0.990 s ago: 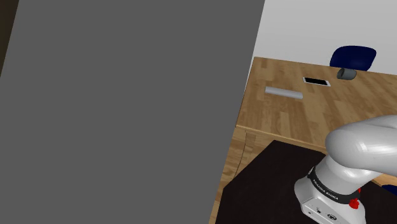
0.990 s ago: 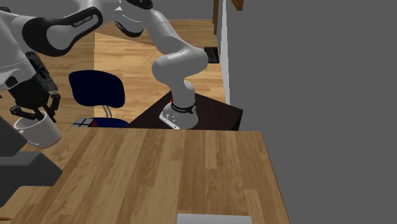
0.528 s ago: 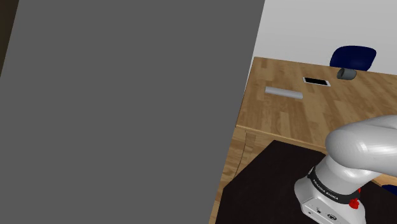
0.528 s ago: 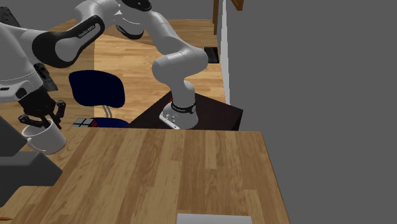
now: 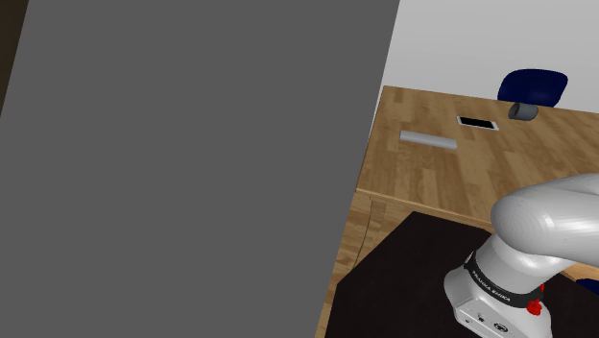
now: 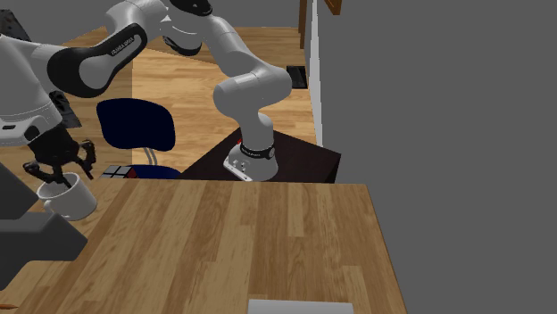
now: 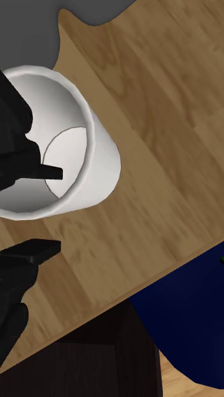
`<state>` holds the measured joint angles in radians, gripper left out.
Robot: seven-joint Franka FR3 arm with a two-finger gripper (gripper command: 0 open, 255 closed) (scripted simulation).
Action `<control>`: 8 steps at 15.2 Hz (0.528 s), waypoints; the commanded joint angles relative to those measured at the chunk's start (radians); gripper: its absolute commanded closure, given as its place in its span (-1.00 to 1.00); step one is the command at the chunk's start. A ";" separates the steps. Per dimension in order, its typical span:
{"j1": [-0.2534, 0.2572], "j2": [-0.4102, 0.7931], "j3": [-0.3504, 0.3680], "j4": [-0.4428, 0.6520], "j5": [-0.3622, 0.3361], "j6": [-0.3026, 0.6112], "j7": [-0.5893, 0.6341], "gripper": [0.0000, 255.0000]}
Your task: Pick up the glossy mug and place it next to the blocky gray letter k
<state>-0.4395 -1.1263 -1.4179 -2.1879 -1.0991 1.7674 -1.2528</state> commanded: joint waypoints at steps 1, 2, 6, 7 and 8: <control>0.000 0.000 0.000 0.000 0.000 0.000 0.000 -1.00; 0.000 0.000 0.000 0.000 0.000 0.000 0.000 -1.00; -0.006 0.006 0.026 0.012 0.021 -0.021 -0.007 -1.00; -0.010 0.013 0.052 0.025 0.041 -0.042 -0.013 -1.00; -0.014 0.020 0.077 0.039 0.061 -0.063 -0.020 -1.00</control>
<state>-0.4447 -1.1113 -1.3656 -2.1548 -1.0561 1.7228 -1.2677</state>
